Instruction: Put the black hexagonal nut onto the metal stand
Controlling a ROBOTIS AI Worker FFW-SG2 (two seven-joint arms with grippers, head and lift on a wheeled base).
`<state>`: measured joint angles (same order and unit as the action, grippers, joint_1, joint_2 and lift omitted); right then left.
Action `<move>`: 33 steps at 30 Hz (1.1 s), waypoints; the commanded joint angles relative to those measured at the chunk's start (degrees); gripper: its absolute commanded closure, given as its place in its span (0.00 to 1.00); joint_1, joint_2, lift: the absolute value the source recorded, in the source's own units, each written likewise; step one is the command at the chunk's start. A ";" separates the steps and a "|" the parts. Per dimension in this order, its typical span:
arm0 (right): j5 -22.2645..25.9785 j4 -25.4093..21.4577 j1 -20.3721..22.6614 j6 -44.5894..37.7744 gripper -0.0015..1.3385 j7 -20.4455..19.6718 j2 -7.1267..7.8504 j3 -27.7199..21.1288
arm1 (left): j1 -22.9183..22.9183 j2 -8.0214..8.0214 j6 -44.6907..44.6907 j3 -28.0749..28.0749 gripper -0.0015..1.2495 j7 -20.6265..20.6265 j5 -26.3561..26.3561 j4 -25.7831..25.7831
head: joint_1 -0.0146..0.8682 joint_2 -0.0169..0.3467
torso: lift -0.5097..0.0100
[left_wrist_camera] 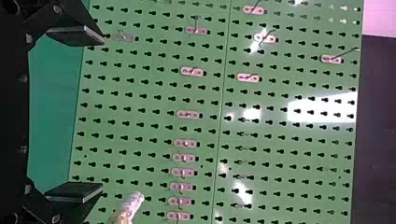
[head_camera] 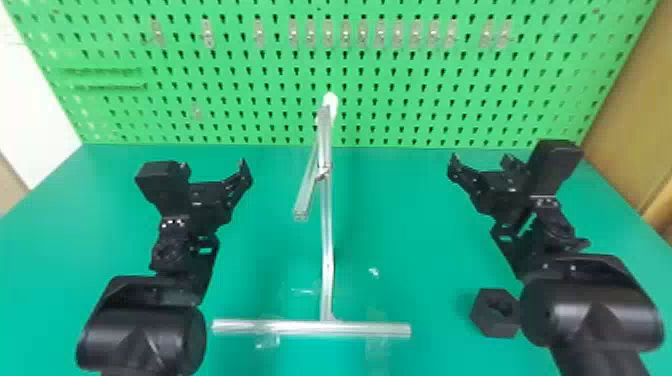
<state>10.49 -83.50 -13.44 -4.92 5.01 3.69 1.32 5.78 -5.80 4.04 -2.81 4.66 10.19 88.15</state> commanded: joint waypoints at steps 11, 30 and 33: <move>-0.29 0.00 0.43 -0.09 0.16 0.00 0.00 -0.27 | -0.07 0.00 0.00 0.09 0.14 0.00 0.00 0.00 | 0.80 0.27 | 0.98; -3.72 -1.23 2.63 -6.42 0.16 0.09 0.79 -1.41 | -0.24 0.00 0.00 0.26 0.14 0.00 0.09 0.00 | 0.80 0.27 | 0.98; -3.98 -1.76 3.16 -8.35 0.16 0.18 1.23 -1.50 | -0.24 0.00 0.00 0.26 0.14 0.00 0.09 0.00 | 0.80 0.27 | 0.98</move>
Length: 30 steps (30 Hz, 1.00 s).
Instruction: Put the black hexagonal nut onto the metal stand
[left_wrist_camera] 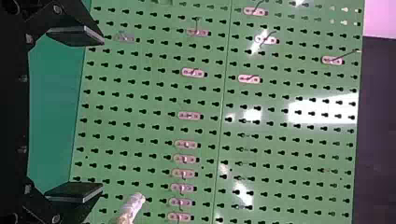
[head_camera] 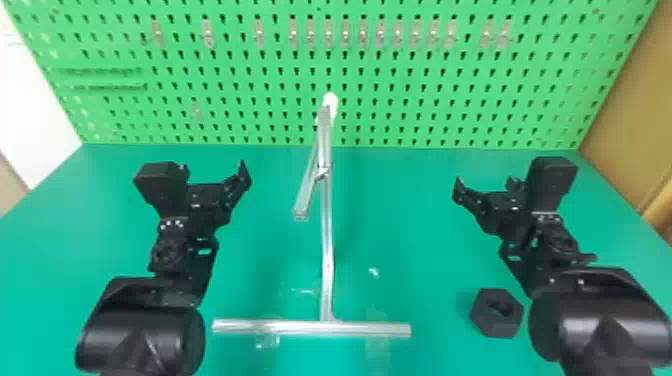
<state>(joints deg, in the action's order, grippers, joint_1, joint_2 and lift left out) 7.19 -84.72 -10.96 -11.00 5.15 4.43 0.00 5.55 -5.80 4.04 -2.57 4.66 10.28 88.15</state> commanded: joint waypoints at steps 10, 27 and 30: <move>-3.06 -1.68 2.52 -7.54 0.16 3.20 1.02 -1.76 | -0.10 0.00 0.00 0.11 0.14 0.00 0.00 0.00 | 0.80 0.27 | 0.98; -6.40 -2.12 5.77 -14.93 0.16 5.75 1.19 -5.54 | -0.27 0.00 0.00 0.46 0.14 0.00 0.00 0.00 | 0.80 0.27 | 0.98; -6.75 -2.21 6.48 -15.63 0.16 6.02 1.19 -6.24 | -0.27 0.00 0.00 0.55 0.14 0.00 0.00 0.00 | 0.80 0.27 | 0.98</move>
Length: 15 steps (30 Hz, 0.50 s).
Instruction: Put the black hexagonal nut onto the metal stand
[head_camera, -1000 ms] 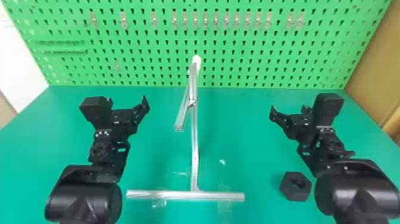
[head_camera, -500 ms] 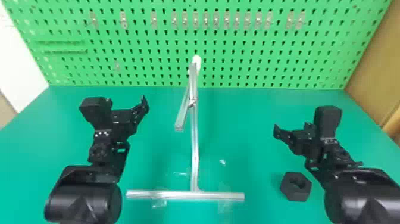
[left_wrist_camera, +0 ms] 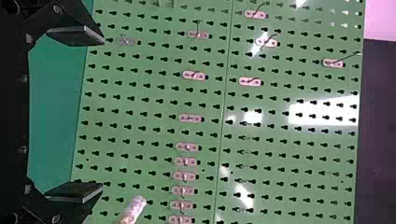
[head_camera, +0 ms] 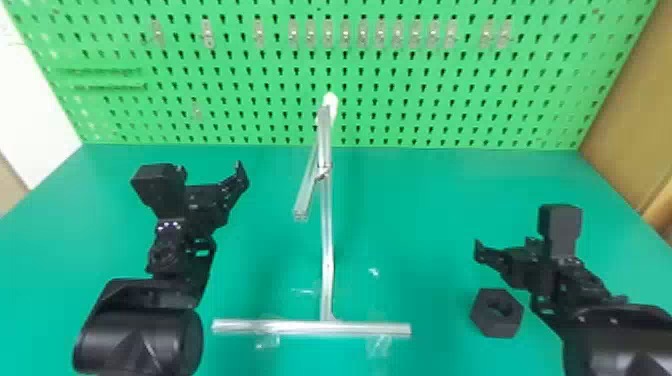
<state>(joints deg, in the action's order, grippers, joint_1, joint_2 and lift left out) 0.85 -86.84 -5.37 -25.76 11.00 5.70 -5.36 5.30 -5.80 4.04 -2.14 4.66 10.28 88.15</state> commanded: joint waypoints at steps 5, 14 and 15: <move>-1.65 -0.53 1.95 -3.33 0.16 0.34 -0.25 -1.85 | -0.11 0.00 0.00 0.21 0.14 0.00 0.00 0.00 | 0.80 0.27 | 0.98; -3.23 -0.79 2.91 -6.41 0.15 0.95 -0.43 -2.99 | -0.29 0.00 0.09 0.29 0.14 0.00 0.00 0.00 | 0.80 0.27 | 0.98; -3.58 -0.79 3.00 -6.67 0.15 1.22 -0.34 -3.08 | -0.29 0.00 0.09 0.29 0.14 0.00 0.00 0.00 | 0.80 0.27 | 0.98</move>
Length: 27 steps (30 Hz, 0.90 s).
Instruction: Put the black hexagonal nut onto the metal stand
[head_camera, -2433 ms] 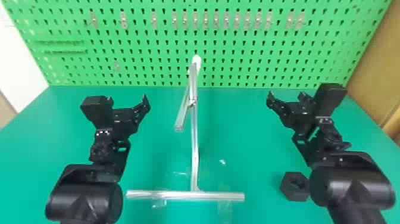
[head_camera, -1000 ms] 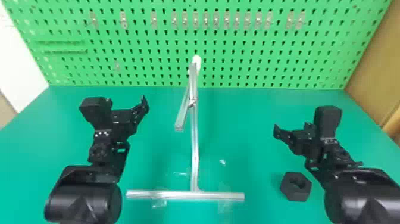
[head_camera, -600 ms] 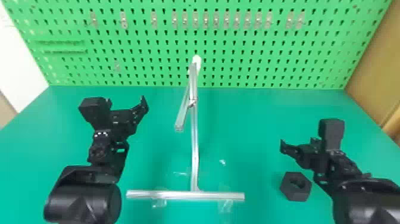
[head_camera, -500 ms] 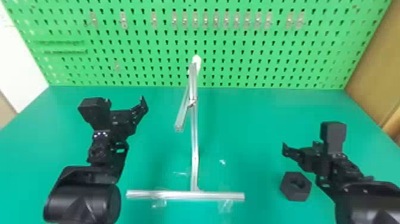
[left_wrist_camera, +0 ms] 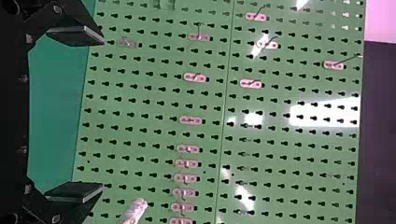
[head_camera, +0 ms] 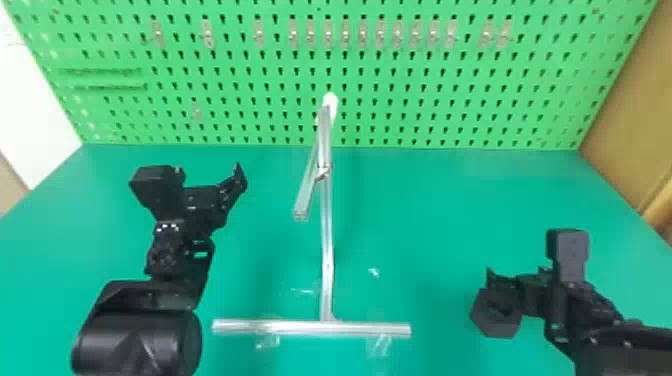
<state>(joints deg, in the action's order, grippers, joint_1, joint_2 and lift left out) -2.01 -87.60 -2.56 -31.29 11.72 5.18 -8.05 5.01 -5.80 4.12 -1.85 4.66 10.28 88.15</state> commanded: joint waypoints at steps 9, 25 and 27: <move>-1.95 1.38 0.19 -3.60 0.15 1.29 0.18 -1.00 | 0.00 0.00 0.01 -0.09 0.14 0.00 0.00 0.00 | 0.80 0.27 | 0.98; -3.71 4.54 -0.78 -5.01 0.15 4.02 0.44 -1.26 | 0.00 0.00 0.01 -0.09 0.14 0.00 0.09 0.00 | 0.80 0.27 | 0.98; -3.80 5.07 -0.95 -5.01 0.15 4.10 0.53 -1.35 | 0.00 0.00 0.01 -0.09 0.14 0.00 0.09 0.00 | 0.80 0.27 | 0.98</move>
<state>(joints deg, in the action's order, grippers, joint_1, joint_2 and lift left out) -5.30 -83.41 -3.17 -36.27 15.75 5.62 -9.33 5.01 -5.80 4.13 -1.92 4.66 10.36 88.15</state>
